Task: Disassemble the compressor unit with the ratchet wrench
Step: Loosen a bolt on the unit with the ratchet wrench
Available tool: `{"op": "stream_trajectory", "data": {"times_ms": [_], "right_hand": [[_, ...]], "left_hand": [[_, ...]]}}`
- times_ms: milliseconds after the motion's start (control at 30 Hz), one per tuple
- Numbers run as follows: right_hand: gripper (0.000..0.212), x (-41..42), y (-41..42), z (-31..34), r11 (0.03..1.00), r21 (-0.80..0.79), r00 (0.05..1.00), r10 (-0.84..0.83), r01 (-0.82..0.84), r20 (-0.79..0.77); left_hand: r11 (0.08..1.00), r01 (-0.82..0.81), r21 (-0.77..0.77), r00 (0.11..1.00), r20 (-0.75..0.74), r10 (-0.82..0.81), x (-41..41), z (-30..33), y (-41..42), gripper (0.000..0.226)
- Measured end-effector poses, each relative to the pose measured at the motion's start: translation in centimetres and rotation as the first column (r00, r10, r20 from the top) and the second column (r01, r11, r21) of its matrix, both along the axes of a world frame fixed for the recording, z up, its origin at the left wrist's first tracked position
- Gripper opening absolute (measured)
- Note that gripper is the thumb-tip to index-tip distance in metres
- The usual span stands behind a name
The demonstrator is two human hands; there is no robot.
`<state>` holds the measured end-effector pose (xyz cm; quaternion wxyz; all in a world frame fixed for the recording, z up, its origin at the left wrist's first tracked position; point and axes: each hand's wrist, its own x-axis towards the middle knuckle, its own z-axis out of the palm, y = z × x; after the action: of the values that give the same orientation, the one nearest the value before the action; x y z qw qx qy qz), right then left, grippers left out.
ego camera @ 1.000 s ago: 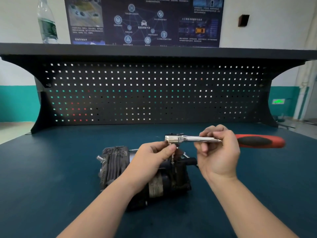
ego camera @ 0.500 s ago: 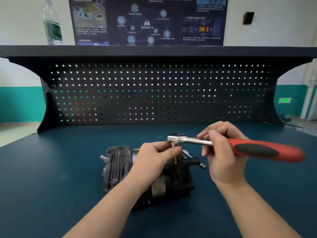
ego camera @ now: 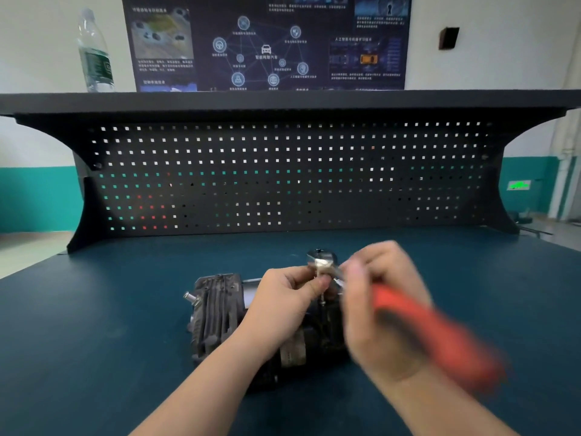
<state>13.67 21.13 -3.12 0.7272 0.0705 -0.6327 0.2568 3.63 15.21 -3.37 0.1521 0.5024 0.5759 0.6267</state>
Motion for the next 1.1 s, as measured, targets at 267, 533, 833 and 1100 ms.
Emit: {"op": "stream_trajectory", "data": {"times_ms": [267, 533, 833, 1100], "right_hand": [[0.02, 1.7, 2.5, 1.2, 0.984, -0.158, 0.997, 0.073, -0.077, -0.029], [0.026, 0.0, 4.4, 1.3, 0.421, -0.693, 0.804, 0.409, -0.585, -0.431], [0.035, -0.1, -0.3, 0.2, 0.9, 0.429, 0.987, -0.127, 0.074, 0.096], [0.029, 0.8, 5.3, 2.0, 0.696, -0.671, 0.934, 0.357, -0.255, 0.015]], "left_hand": [[0.999, -0.014, 0.046, 0.997, 0.072, 0.011, 0.1, -0.3, 0.0, 0.009], [0.997, 0.079, -0.013, 0.993, 0.091, -0.077, -0.4, -0.3, -0.2, 0.018], [0.998, 0.023, 0.067, 0.999, -0.024, -0.022, -0.2, -0.5, -0.6, 0.021], [0.993, -0.054, 0.109, 0.995, 0.092, 0.044, 0.0, -0.9, 0.3, 0.01]]}}
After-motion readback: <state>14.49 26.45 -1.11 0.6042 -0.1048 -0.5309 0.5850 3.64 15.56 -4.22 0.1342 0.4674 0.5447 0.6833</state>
